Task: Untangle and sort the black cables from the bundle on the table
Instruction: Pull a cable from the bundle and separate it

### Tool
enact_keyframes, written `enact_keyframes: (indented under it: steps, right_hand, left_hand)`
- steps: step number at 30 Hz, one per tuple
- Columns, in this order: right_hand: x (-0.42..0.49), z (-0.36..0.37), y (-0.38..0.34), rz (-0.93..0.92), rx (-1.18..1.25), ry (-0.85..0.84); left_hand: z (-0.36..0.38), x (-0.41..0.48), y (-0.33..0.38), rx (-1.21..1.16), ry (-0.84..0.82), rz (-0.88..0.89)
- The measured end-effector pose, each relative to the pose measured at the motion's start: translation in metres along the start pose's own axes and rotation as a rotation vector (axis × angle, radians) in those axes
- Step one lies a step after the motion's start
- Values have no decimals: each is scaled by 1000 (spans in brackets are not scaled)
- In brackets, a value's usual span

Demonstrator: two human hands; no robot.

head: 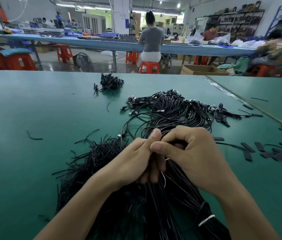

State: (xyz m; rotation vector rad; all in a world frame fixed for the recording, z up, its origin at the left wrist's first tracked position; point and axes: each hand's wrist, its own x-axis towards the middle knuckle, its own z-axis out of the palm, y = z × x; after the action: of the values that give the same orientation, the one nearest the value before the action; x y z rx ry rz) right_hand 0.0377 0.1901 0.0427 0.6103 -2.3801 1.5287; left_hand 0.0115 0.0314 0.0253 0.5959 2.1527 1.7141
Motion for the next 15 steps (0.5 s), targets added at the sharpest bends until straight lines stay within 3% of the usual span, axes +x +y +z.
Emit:
enact_keyframes:
  steps: [2, 4, 7, 15]
  right_hand:
    - [1, 2, 4, -8, 90, 54]
    - [4, 5, 10, 31, 86, 153]
    - [5, 10, 17, 149, 91, 170]
    - [0, 15, 12, 275, -234, -161]
  left_hand:
    - [-1, -1, -2, -44, -25, -52]
    - [-3, -1, -3, -216, -106, -51]
    - [-11, 2, -5, -443, -191, -42]
    - [-14, 14, -7, -922, 30, 116]
